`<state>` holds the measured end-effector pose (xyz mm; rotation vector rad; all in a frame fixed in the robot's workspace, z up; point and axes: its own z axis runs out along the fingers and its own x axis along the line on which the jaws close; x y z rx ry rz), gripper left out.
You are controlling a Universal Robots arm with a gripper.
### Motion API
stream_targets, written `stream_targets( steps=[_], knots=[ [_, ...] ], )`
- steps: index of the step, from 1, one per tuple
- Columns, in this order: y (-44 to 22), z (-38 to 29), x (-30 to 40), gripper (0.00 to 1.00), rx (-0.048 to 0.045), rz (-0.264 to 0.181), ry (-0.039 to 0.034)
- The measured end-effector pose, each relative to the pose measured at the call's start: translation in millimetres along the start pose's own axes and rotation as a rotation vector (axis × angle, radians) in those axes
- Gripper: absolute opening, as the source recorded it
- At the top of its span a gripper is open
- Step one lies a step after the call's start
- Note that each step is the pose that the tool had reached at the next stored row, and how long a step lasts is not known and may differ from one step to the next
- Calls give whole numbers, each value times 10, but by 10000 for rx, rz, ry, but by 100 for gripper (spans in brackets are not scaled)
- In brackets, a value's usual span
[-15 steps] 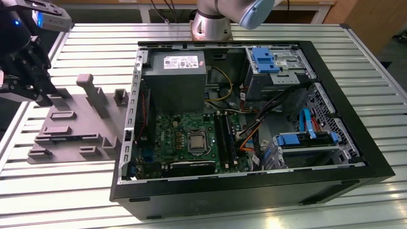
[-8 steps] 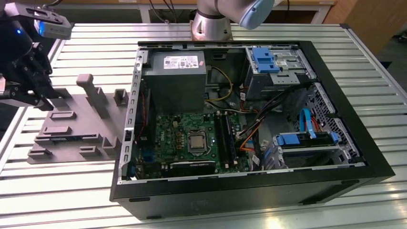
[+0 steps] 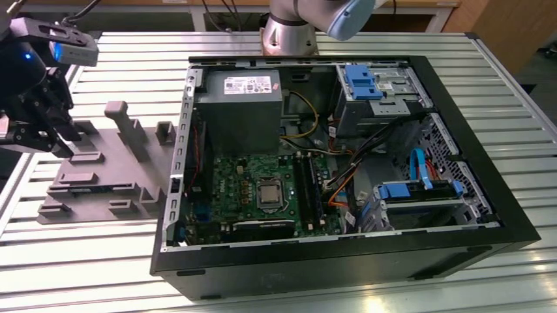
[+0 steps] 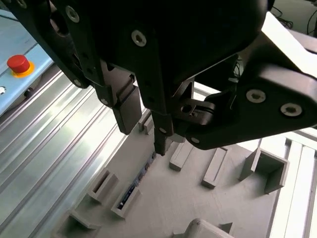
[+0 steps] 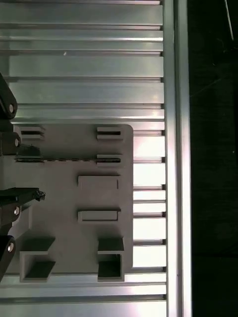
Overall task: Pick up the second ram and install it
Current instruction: 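Pick up the second ram and move it above second insertion slot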
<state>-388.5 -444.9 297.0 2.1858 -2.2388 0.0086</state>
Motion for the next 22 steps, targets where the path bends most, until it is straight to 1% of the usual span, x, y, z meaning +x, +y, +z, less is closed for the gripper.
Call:
stream_targets(
  steps=[1,4,5,8,12,22],
  knots=[
    [16,10,0,38,-2,-1,-15],
    [60,35,3,38,-5,10,-93],
    [72,47,6,38,-4,16,-107],
    [99,102,26,38,-4,36,-111],
    [116,164,34,38,-5,57,-110],
    [117,189,34,38,-4,57,-111]
  ],
)
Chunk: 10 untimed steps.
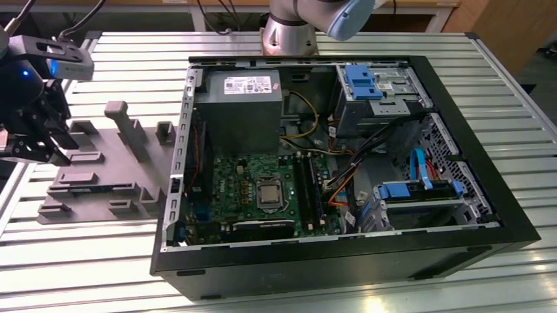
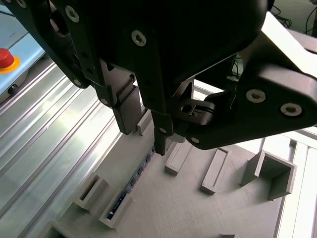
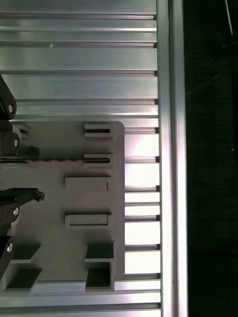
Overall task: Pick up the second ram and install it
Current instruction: 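Pick up the second ram and move it above second insertion slot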
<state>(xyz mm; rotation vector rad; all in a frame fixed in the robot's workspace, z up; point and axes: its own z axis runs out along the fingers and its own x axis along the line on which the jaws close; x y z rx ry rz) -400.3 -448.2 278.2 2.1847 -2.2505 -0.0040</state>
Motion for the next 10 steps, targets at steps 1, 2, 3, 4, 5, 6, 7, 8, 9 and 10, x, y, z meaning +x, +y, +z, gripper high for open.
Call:
stream_targets(
  steps=[1,2,3,4,5,6,7,8,9,10],
  knots=[
    [0,7,0,38,0,0,0],
    [0,15,0,38,0,0,0],
    [0,24,0,38,0,1,0],
    [0,33,0,38,-1,1,1],
    [0,41,0,38,0,0,1],
    [0,48,0,38,-1,1,0],
    [0,53,0,38,-1,0,1],
    [0,58,0,38,-1,0,1],
    [0,60,0,38,-3,0,2],
    [0,62,0,38,-3,0,2]
  ],
)
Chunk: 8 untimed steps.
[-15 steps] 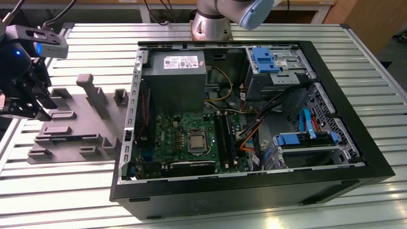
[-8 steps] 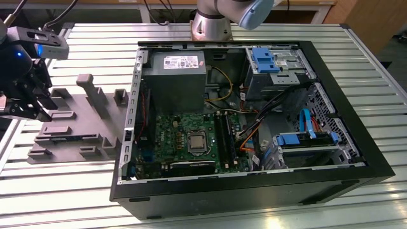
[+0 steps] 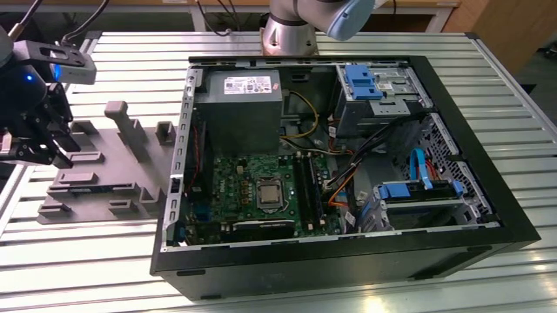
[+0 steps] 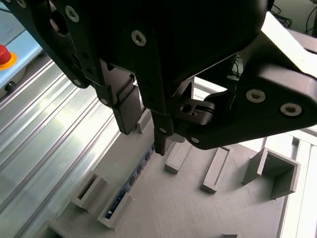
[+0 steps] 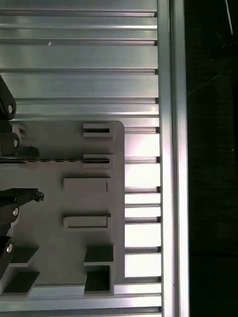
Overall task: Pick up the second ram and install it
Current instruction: 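Pick up the second ram and move it above second insertion slot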
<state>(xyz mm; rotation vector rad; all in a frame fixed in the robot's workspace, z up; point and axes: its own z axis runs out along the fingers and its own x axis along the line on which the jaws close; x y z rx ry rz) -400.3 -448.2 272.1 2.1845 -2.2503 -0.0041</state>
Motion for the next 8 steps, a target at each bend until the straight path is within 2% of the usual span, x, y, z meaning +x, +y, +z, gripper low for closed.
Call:
stream_targets(
  steps=[8],
  knots=[
    [0,8,0,38,2,1,-1]
  ],
)
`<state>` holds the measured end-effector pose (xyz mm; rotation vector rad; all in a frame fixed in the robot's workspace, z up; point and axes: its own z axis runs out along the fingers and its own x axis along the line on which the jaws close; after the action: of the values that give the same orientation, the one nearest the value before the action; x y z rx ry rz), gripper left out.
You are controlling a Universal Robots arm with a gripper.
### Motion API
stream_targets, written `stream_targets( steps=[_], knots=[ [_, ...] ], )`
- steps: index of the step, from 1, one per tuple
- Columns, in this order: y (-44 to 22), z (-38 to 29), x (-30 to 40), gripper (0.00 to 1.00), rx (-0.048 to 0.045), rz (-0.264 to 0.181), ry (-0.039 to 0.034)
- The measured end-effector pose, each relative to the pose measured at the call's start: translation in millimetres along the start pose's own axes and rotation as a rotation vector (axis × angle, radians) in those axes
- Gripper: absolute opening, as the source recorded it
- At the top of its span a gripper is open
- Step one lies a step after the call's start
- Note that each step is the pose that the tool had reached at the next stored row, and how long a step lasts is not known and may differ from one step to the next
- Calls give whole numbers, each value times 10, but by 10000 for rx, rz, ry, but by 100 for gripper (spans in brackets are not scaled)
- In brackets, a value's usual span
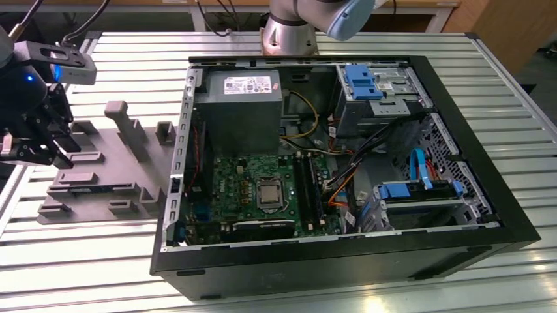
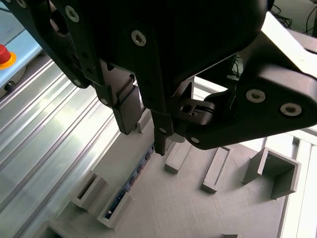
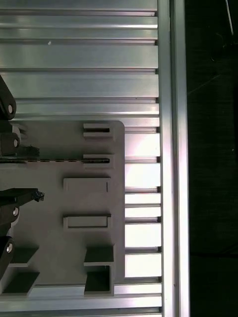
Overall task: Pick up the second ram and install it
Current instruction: 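Pick up the second ram and move it above second insertion slot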
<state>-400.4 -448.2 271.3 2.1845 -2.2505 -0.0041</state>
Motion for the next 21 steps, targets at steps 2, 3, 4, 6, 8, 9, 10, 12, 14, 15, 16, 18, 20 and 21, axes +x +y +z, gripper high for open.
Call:
stream_targets(
  steps=[2,3,4,6,8,9,10,12,14,15,16,18,20,21],
  knots=[
    [0,0,0,38,0,0,0],
    [0,1,0,38,0,-1,-1],
    [-1,6,0,38,3,-1,-2],
    [0,27,0,38,1,-1,-1],
    [-1,63,0,38,2,19,-2],
    [0,81,0,38,2,37,-2],
    [0,98,3,38,0,46,-1],
    [-1,133,17,38,0,46,0],
    [-1,161,24,38,0,47,-4],
    [-1,166,24,38,-1,47,-4],
    [-1,170,24,38,-2,47,-3],
    [-2,173,25,38,-3,46,-3],
    [-2,180,25,38,0,46,-5],
    [-2,181,25,38,-1,45,-5]
  ],
)
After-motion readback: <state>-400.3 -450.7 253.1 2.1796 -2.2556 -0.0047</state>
